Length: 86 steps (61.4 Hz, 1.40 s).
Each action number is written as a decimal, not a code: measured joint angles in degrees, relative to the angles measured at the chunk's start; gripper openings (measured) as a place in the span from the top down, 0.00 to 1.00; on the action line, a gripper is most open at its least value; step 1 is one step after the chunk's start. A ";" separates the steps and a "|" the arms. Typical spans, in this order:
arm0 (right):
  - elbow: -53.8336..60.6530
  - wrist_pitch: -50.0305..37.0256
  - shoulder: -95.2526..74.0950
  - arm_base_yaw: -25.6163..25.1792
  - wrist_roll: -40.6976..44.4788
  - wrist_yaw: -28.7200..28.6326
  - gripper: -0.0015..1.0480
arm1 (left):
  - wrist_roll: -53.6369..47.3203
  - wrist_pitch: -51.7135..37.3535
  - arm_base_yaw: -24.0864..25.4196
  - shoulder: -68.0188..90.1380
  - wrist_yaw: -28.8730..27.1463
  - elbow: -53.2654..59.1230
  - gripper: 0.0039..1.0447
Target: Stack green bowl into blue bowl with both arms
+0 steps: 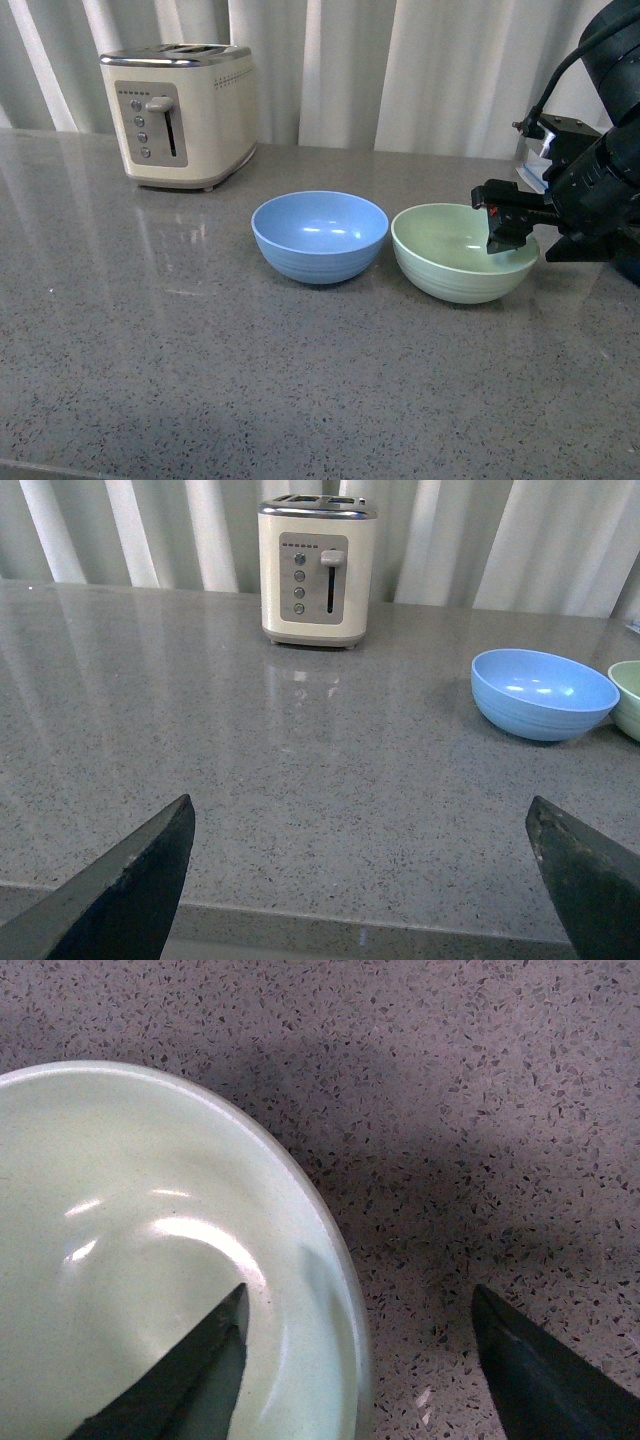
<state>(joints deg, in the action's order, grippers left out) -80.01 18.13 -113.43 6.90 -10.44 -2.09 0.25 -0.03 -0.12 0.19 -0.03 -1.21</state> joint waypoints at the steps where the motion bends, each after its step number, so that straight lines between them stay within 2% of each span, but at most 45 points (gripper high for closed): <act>1: 0.00 -0.20 0.00 0.00 0.00 0.00 0.44 | 0.00 0.00 0.00 0.00 0.00 0.00 0.06; 6: 0.00 -0.72 -0.04 0.00 0.13 -0.11 0.54 | 0.00 0.00 0.00 0.00 0.00 0.00 0.06; 19: 0.37 -2.45 -0.02 -0.11 1.16 -0.13 0.93 | 0.00 0.00 0.00 0.00 0.00 0.00 0.06; 23: 0.37 -2.58 0.13 -0.24 1.44 -0.39 0.99 | 0.00 0.00 0.00 0.00 0.00 0.00 0.06; 52: -4.96 1.31 3.56 -0.76 4.26 -1.03 0.99 | 0.00 0.00 0.00 0.00 0.00 0.00 0.06; 86: -15.17 4.90 2.95 10.32 3.72 -4.35 0.99 | 0.00 0.00 0.00 0.00 0.00 0.00 0.06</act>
<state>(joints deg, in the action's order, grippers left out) -95.18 23.03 -110.48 17.21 -6.72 -6.44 0.25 -0.03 -0.12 0.19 -0.03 -1.21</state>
